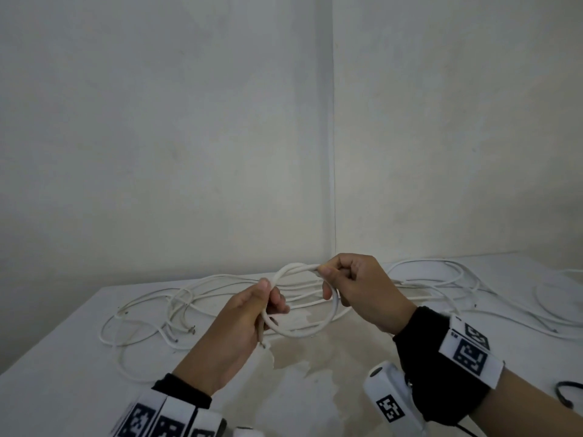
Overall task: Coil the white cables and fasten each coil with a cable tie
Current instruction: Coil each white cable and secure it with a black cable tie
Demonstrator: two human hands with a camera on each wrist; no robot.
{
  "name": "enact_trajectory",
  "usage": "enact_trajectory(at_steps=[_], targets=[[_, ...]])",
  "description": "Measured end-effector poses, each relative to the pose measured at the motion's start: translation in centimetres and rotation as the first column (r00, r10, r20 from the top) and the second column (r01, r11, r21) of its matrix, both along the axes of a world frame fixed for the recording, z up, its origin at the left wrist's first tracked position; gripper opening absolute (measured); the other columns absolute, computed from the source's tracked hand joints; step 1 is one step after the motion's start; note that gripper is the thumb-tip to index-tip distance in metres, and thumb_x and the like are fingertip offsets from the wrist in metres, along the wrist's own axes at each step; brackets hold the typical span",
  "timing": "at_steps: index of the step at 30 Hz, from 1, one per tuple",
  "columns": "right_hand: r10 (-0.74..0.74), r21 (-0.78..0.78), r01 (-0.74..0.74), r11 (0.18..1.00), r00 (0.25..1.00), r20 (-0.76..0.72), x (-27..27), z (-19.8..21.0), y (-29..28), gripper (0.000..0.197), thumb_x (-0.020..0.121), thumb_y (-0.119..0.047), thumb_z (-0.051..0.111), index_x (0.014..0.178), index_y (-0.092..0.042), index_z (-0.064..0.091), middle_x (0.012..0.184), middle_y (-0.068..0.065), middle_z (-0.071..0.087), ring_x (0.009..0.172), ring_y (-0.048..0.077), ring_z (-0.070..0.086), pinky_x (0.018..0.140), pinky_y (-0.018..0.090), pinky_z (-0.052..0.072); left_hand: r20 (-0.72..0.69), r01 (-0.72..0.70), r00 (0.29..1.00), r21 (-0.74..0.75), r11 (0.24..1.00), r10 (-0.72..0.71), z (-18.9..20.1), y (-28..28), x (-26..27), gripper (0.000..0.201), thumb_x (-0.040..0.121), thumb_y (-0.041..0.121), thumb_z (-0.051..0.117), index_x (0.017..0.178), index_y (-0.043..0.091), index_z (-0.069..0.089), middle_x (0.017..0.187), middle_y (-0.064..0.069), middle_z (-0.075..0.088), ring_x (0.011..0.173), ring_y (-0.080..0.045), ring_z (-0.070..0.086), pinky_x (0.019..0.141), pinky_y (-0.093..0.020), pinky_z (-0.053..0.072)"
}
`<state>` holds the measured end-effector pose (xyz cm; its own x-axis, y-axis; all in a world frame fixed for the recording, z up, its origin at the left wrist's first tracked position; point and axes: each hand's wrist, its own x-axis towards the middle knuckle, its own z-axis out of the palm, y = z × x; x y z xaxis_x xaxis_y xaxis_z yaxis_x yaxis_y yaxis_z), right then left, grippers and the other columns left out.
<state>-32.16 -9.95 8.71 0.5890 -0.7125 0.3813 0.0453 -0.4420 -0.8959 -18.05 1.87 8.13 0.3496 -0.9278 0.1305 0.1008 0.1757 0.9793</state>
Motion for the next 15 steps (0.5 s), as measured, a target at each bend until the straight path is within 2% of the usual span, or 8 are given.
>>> enact_trajectory(at_steps=[1, 3, 6, 9, 13, 15], targets=[[-0.008, -0.012, 0.008, 1.0, 1.0, -0.001, 0.01, 0.01, -0.13, 0.027, 0.091, -0.013, 0.055, 0.064, -0.011, 0.058, 0.047, -0.007, 0.059, 0.037, 0.002, 0.034, 0.042, 0.013, 0.031, -0.103, 0.03, 0.994, -0.015, 0.999, -0.031, 0.04, -0.13, -0.11, 0.035, 0.093, 0.028, 0.035, 0.068, 0.007, 0.05, 0.057, 0.0, 0.055, 0.063, -0.013, 0.062, 0.06, -0.019, 0.052], [-0.016, -0.026, 0.016, 1.0, 1.0, -0.002, -0.1, 0.01, -0.37, 0.026, 0.091, -0.015, 0.056, 0.065, -0.011, 0.059, 0.047, -0.007, 0.059, 0.038, 0.002, 0.035, 0.044, 0.012, 0.031, -0.245, 0.09, 0.965, -0.027, 0.996, -0.093, 0.37, -0.2, -0.23, 0.034, 0.085, 0.034, 0.039, 0.07, 0.005, 0.05, 0.052, -0.003, 0.05, 0.054, -0.017, 0.062, 0.058, -0.025, 0.056], [-0.016, -0.021, 0.017, 1.0, 1.0, 0.008, -0.3, 0.01, -0.57, 0.023, 0.091, -0.013, 0.055, 0.068, -0.009, 0.06, 0.049, -0.006, 0.059, 0.038, 0.001, 0.038, 0.044, 0.01, 0.032, -0.326, 0.133, 0.936, -0.031, 0.991, -0.135, 0.69, -0.29, -0.36, 0.033, 0.079, 0.034, 0.042, 0.071, 0.003, 0.051, 0.047, -0.003, 0.041, 0.042, -0.017, 0.054, 0.058, -0.031, 0.058], [-0.023, -0.03, 0.023, 0.999, 1.0, 0.013, -0.27, -0.14, -0.75, 0.024, 0.09, -0.012, 0.056, 0.067, -0.011, 0.06, 0.051, -0.006, 0.06, 0.038, 0.001, 0.04, 0.044, 0.01, 0.032, -0.329, 0.141, 0.934, -0.027, 0.99, -0.142, 0.53, -0.35, -0.57, 0.03, 0.08, 0.033, 0.043, 0.071, 0.005, 0.049, 0.047, 0.0, 0.036, 0.039, -0.013, 0.047, 0.061, -0.03, 0.059], [-0.001, -0.039, 0.001, 0.999, 1.0, 0.012, 0.05, -0.24, -0.62, 0.022, 0.091, -0.012, 0.054, 0.07, -0.009, 0.059, 0.056, -0.001, 0.061, 0.035, 0.001, 0.038, 0.042, 0.008, 0.03, -0.254, 0.068, 0.965, 0.003, 0.998, -0.065, 0.37, -0.83, -0.47, 0.032, 0.089, 0.034, 0.037, 0.069, 0.01, 0.043, 0.047, 0.005, 0.03, 0.037, -0.006, 0.033, 0.05, -0.021, 0.048], [0.012, -0.032, -0.012, 0.999, 1.0, 0.003, 0.2, -0.37, -0.86, 0.022, 0.091, -0.012, 0.055, 0.069, -0.009, 0.058, 0.055, -0.003, 0.06, 0.035, 0.0, 0.042, 0.042, 0.008, 0.032, -0.226, 0.021, 0.974, 0.009, 1.0, -0.018, 0.37, -1.07, -0.24, 0.036, 0.096, 0.031, 0.033, 0.068, 0.01, 0.042, 0.046, 0.006, 0.028, 0.035, -0.005, 0.03, 0.047, -0.019, 0.045]])
